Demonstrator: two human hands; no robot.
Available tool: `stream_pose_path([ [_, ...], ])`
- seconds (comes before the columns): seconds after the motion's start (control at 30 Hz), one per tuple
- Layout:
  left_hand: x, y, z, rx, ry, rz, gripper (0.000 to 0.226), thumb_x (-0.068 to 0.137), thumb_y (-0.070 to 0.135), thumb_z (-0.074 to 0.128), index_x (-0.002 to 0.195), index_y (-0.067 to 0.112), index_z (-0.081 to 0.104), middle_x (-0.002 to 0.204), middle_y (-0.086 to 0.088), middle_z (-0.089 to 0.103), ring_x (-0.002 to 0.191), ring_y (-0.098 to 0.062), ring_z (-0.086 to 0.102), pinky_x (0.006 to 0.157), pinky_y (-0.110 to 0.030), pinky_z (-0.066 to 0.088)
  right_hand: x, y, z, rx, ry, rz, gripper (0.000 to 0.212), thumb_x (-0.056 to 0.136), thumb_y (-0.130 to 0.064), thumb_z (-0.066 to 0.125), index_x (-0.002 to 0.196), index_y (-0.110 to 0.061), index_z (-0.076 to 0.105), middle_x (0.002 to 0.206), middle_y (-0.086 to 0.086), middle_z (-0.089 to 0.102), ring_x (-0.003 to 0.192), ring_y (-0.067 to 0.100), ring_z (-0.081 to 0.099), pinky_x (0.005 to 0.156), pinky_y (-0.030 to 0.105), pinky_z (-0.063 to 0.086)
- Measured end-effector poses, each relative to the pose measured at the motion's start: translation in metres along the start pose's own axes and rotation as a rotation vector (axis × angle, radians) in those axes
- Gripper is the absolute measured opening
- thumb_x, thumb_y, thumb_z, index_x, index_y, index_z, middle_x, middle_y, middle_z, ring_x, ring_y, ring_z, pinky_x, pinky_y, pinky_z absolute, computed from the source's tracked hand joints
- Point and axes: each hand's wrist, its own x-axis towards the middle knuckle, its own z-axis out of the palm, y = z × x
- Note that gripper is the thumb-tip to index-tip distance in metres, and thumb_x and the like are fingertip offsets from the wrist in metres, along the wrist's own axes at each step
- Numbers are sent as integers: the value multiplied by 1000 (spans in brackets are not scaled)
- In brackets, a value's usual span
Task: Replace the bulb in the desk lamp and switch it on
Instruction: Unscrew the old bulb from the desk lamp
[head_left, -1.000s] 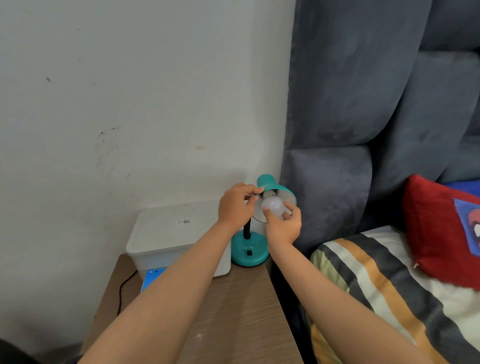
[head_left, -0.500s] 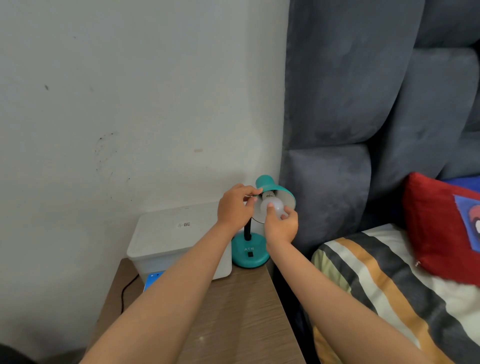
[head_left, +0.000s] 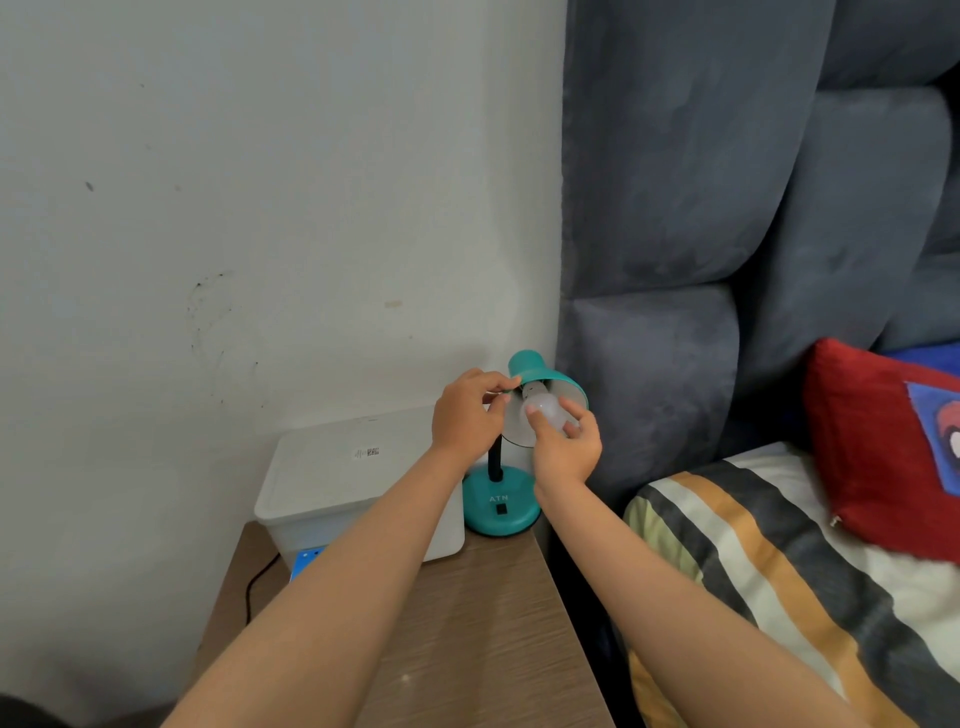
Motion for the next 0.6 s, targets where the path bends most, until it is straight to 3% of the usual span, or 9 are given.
stream_pose_path([
  [0.1,0,1,0,5,2,0,21,85,9,61,99,21,71,97,-1,65,85,-16,66,77,-33,55,0,-2,0,8,30,13,24,78,-13,75,100,-14,67,117,11,62,116,24,55,94,33,47],
  [0.2,0,1,1,2,7,0,20,85,9,61,99,21,71,97,-1,65,85,-16,66,76,-33,55,1,-3,-1,3,50,50,38,76,-10,76,112,-13,63,119,12,60,113,24,58,85,26,45],
  [0.3,0,0,1,8,9,-2,21,85,9,61,99,21,71,97,0,65,85,-15,66,75,-32,55,3,-2,-1,-52,44,54,50,77,-13,75,123,-12,55,125,12,58,116,25,56,88,26,43],
  [0.47,1,0,2,4,16,-8,21,84,9,61,97,22,71,96,-1,66,84,-16,67,76,-36,55,2,4,-1,-193,-19,41,53,82,-24,71,129,-14,49,130,13,55,117,26,55,94,33,43],
  [0.6,0,1,1,12,9,-3,20,85,11,61,99,21,71,97,-1,66,84,-16,67,78,-36,55,4,7,-1,-253,-63,23,57,84,-31,68,133,-12,46,126,14,58,114,27,57,87,30,43],
])
